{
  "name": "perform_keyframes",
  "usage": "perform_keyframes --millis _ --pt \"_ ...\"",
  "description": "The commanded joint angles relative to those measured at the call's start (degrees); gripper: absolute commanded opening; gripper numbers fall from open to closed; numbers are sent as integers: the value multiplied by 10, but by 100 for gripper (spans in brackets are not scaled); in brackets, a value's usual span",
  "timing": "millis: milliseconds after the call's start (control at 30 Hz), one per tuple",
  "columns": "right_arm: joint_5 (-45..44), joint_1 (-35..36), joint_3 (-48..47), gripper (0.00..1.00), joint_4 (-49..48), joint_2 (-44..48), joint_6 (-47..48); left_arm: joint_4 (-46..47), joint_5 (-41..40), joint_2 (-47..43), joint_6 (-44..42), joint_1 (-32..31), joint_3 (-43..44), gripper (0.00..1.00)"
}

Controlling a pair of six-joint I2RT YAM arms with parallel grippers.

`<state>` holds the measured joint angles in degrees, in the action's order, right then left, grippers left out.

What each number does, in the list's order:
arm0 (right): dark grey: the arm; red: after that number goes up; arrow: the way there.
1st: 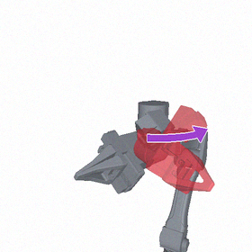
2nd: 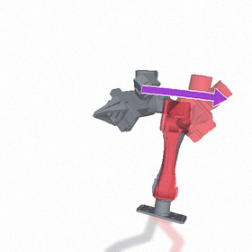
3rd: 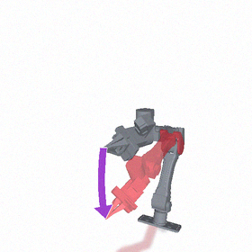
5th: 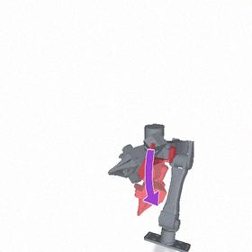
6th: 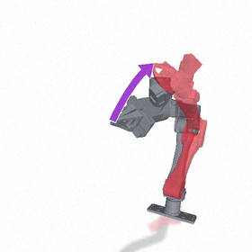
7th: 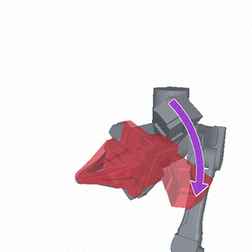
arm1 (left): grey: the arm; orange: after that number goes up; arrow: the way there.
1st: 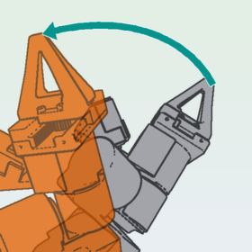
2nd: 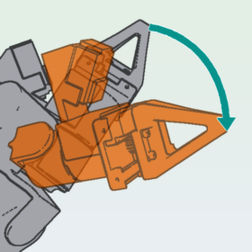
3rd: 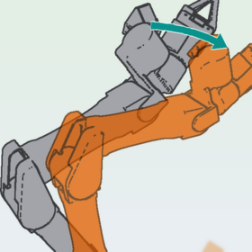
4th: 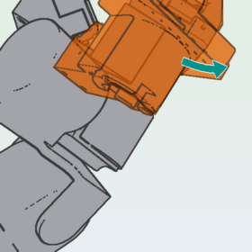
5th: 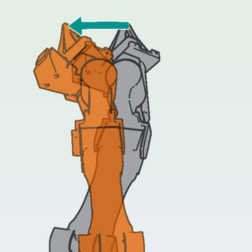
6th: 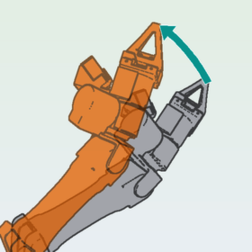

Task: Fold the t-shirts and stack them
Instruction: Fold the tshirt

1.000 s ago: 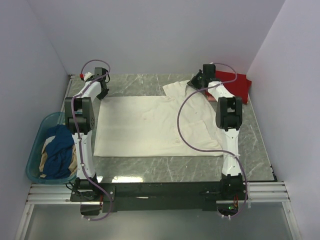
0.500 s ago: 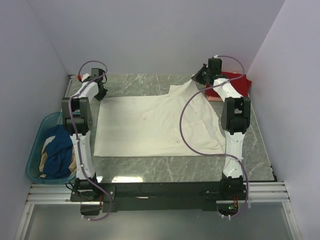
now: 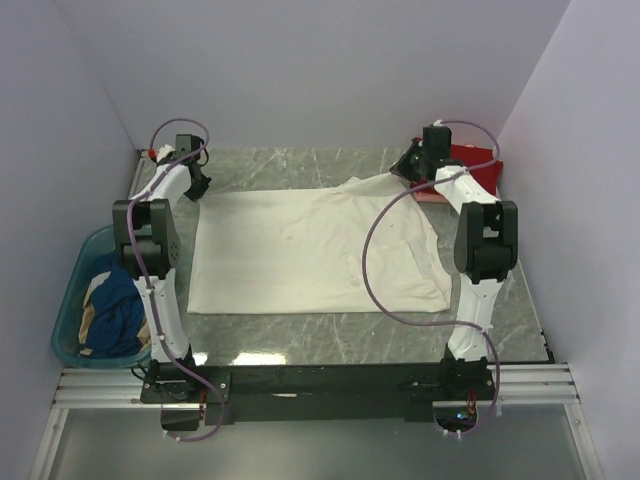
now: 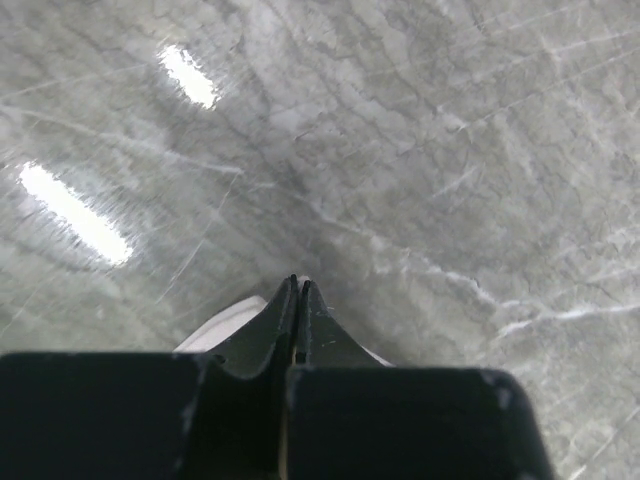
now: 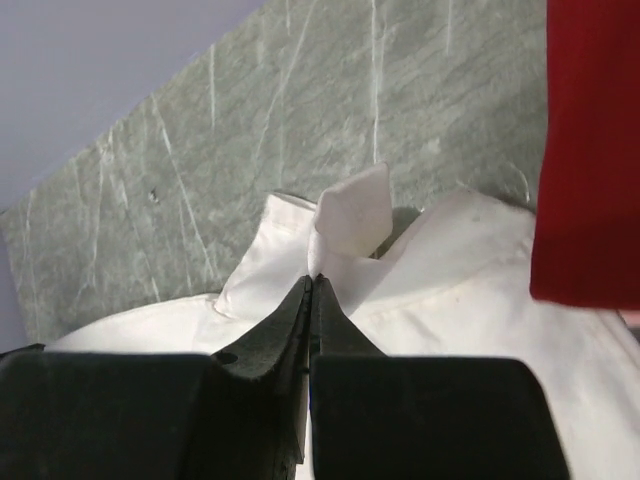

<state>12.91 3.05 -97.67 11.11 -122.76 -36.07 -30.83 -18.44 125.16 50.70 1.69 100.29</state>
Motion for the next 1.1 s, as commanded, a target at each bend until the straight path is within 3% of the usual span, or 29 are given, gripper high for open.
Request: perform_keyframes --millis 0,433,1067 --pt "-18 -5 37 0 -29 74 14 10 2 -52 3 7 -24 1" --pt "-56 -5 208 0 -26 216 14 13 1 -161 12 11 -133 1" --pt "-58 3 527 0 -64 438 0 43 13 -317 72 10 -378 0"
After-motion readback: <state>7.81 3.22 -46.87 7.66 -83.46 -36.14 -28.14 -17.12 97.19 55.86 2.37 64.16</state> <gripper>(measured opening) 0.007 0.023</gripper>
